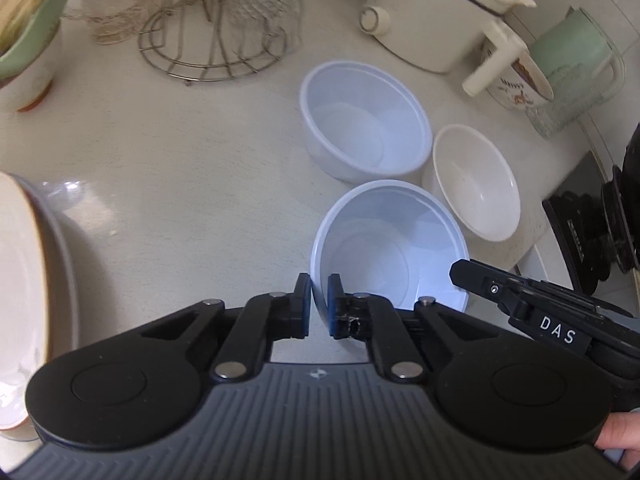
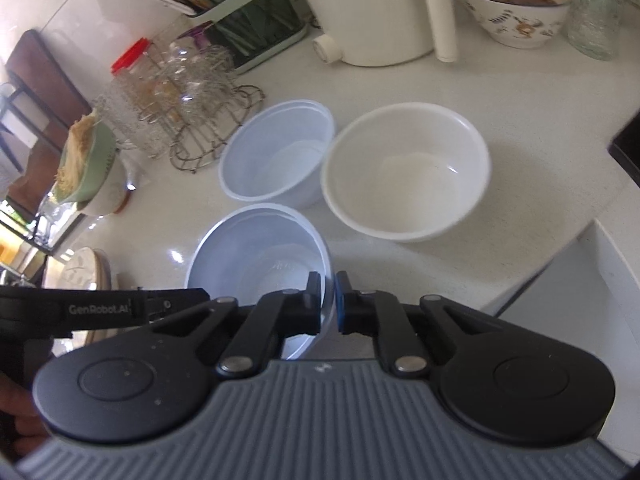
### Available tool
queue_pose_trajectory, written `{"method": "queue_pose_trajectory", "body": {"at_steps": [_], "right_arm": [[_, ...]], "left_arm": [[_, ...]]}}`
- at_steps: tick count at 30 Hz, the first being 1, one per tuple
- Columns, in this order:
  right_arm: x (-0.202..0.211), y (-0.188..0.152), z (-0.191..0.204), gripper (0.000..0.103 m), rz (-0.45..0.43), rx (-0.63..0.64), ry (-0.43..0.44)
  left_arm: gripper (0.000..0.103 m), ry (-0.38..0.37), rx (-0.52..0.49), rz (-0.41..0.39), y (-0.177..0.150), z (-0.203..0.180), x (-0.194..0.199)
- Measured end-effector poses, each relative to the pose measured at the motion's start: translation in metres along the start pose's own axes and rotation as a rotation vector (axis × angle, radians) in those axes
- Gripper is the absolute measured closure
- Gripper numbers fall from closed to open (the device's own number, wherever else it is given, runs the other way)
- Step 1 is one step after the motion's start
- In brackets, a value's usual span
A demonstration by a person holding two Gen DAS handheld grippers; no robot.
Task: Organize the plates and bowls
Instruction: 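Lift the plastic bowl with both grippers and carry it beside the plate stack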
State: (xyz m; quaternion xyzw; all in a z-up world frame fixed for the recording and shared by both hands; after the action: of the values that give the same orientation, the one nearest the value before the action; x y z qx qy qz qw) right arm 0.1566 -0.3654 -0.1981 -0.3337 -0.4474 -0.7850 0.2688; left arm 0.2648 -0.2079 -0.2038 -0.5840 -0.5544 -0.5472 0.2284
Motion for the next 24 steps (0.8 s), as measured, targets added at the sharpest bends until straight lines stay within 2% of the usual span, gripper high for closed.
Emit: {"method": "queue_pose_trajectory", "body": {"at_steps": [3, 11, 20, 24], "right_arm": [[-0.002, 0.005, 0.013, 0.093, 0.006, 0.028, 0.038], [-0.020, 0.018, 0.063, 0.093, 0.031, 0.131, 0.110], [-0.050, 0.016, 0.098, 0.093, 0.116, 0.239, 0.142], [-0.060, 0.015, 0.101, 0.093, 0.135, 0.276, 0.131]], "left_arm": [[0.093, 0.008, 0.038, -0.022, 0.001, 0.014, 0.014], [0.093, 0.040, 0.218, -0.083, 0.000, 0.060, 0.050], [0.093, 0.109, 0.292, -0.119, -0.006, 0.093, 0.054], [0.093, 0.113, 0.302, -0.118, -0.008, 0.099, 0.046]]}}
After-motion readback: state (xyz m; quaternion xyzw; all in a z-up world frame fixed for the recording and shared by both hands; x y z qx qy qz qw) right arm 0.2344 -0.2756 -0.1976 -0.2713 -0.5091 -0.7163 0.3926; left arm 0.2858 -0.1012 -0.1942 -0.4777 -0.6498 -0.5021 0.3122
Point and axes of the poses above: each gripper's, at about its wrist camera, not at the fingertips, and x roughly against the way its jaws point, z to its left, y to its top, the point moved 4 cm from there along -x, roughly the way its jaws point
